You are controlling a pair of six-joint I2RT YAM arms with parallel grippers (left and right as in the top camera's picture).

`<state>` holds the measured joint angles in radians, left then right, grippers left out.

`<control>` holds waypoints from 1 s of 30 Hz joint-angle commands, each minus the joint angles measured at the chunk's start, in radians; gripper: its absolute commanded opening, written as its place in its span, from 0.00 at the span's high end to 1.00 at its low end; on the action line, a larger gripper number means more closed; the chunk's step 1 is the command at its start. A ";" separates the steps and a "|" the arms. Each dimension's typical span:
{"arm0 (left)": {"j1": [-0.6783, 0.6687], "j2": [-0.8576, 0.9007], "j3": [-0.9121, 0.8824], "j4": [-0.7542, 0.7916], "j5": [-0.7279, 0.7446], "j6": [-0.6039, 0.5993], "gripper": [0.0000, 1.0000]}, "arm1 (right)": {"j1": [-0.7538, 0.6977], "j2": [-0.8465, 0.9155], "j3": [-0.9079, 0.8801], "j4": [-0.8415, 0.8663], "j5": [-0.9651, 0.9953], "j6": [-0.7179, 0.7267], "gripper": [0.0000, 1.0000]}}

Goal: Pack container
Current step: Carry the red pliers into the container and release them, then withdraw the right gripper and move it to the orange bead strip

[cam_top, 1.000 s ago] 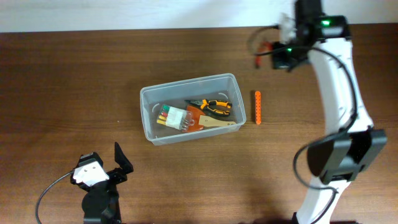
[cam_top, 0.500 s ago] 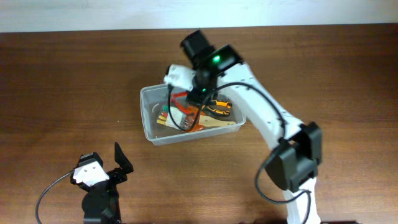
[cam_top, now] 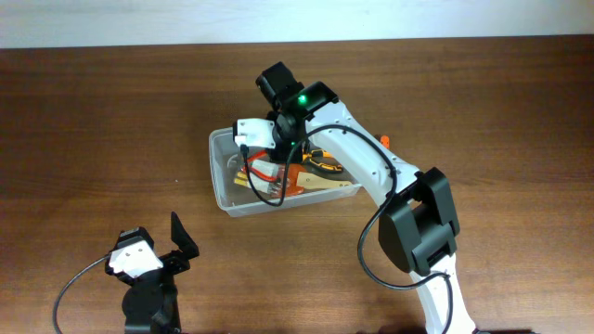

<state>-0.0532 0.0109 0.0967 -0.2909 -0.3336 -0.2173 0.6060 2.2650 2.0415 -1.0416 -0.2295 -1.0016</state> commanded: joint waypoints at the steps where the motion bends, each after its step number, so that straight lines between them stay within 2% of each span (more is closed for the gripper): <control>1: -0.004 -0.005 -0.004 -0.001 -0.004 0.009 0.01 | 0.038 0.016 -0.002 -0.019 -0.051 0.032 0.96; 2: -0.004 -0.005 -0.004 -0.001 -0.004 0.009 0.01 | 0.043 0.016 -0.002 -0.018 -0.051 0.060 0.93; 4: -0.004 -0.005 -0.004 -0.001 -0.004 0.009 0.01 | 0.051 0.016 -0.002 -0.018 -0.051 0.101 0.77; 7: -0.004 -0.005 -0.004 -0.001 -0.004 0.009 0.01 | 0.056 0.009 0.002 -0.018 -0.038 0.139 0.69; 10: -0.004 -0.005 -0.004 -0.001 -0.004 0.009 0.01 | 0.039 -0.014 0.034 -0.017 0.066 0.298 0.67; 12: -0.004 -0.005 -0.004 -0.001 -0.004 0.009 0.01 | -0.002 -0.043 0.093 -0.024 0.140 0.482 0.67; 18: -0.004 -0.005 -0.004 -0.001 -0.004 0.009 0.01 | -0.230 -0.139 0.302 -0.123 0.071 0.749 0.53; 22: -0.004 -0.005 -0.004 -0.001 -0.004 0.009 0.01 | -0.449 -0.160 0.375 -0.172 0.014 0.868 0.52; 24: -0.004 -0.005 -0.004 -0.001 -0.004 0.009 0.01 | -0.532 -0.153 0.362 -0.198 -0.007 0.912 0.58; 26: -0.004 -0.005 -0.004 -0.001 -0.003 0.009 0.01 | -0.600 -0.137 0.320 -0.229 -0.007 0.944 0.65; 30: -0.004 -0.005 -0.004 -0.001 -0.004 0.009 0.01 | -0.655 -0.117 0.166 -0.245 -0.006 0.983 0.64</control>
<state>-0.0532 0.0109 0.0967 -0.2909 -0.3332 -0.2173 -0.0528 2.1048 2.3356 -1.2736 -0.2012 -0.1024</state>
